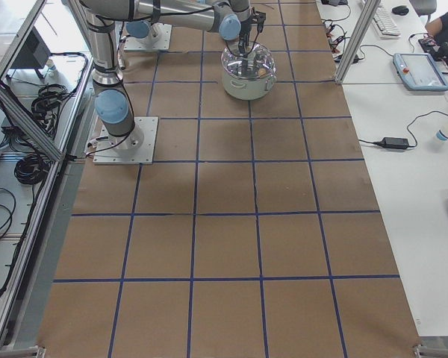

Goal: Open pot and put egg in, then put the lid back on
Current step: 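Lower the glass lid onto the pot with the right gripper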

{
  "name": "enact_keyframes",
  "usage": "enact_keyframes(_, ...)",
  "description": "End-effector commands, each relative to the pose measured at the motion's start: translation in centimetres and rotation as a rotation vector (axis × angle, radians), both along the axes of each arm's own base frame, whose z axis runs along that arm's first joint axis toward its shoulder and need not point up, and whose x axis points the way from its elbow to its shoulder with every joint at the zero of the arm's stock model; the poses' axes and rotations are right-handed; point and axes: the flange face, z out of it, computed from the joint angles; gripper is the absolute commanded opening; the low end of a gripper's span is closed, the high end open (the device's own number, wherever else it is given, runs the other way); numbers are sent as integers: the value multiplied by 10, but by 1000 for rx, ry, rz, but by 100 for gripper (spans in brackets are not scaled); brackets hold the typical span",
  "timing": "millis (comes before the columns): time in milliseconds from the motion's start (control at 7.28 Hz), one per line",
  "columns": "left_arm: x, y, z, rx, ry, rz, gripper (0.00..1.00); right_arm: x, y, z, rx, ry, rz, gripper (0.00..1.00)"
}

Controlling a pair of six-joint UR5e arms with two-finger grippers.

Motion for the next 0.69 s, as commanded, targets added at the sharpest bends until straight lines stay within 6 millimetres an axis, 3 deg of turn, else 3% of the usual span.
enact_keyframes(0, 0, 0, 1, -3, 0, 2, 100, -1, 0, 0, 0, 0, 0, 50)
enact_keyframes(549, 0, -1, 2, -11, 0, 2, 100, -2, 0, -1, 0, 10, -2, 51)
